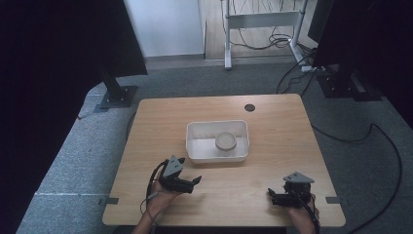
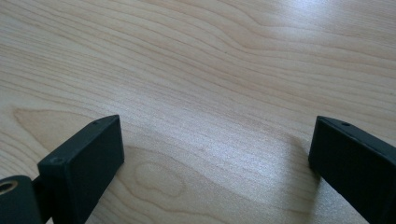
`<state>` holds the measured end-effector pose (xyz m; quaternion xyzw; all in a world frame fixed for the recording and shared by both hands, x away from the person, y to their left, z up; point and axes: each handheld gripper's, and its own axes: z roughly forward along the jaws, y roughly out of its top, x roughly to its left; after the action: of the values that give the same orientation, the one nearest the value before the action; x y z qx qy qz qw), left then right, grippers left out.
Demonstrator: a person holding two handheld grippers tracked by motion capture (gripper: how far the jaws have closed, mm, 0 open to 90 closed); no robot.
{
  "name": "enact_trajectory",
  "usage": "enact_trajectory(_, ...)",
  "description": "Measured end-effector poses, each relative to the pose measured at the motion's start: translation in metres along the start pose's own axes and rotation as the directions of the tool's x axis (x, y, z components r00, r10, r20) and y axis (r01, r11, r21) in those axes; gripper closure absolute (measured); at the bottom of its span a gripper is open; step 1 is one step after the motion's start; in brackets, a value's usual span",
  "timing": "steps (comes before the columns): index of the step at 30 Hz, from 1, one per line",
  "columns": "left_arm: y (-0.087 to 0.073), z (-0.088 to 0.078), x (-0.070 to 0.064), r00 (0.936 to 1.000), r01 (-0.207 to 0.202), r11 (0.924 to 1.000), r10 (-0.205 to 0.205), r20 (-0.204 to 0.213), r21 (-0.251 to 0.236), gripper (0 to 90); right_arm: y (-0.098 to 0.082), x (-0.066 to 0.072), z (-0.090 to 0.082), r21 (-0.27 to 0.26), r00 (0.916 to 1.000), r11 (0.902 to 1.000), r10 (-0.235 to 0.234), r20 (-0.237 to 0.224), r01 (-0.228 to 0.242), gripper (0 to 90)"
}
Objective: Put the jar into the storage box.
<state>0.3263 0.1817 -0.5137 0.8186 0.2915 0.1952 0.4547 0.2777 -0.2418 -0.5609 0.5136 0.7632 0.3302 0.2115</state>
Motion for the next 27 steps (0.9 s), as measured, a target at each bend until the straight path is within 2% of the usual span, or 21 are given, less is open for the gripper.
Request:
enact_trajectory(6,-0.01,-0.002,0.001,0.9999,0.001,0.9998,-0.001,-0.015,0.018,4.0,0.0,0.0,0.0,0.0,1.0,1.0,0.0,0.0,0.0,2.8)
enact_trajectory(17,-0.033,-0.005,0.004,0.9989,0.03,0.9976,-0.027,-0.038,0.063,4.0,0.0,0.0,0.0,-0.001,1.0,1.0,0.001,0.0,-0.001,2.9)
enact_trajectory(23,-0.041,-0.006,0.006,0.9983,0.04,0.9941,-0.035,-0.046,0.101,4.0,0.0,0.0,0.0,-0.001,1.0,1.0,0.001,0.001,-0.001,3.0)
enact_trajectory(27,-0.046,-0.004,0.006,0.9983,0.04,0.9891,-0.033,-0.048,0.142,4.0,0.0,0.0,0.0,-0.001,1.0,1.0,0.002,0.001,-0.002,3.0)
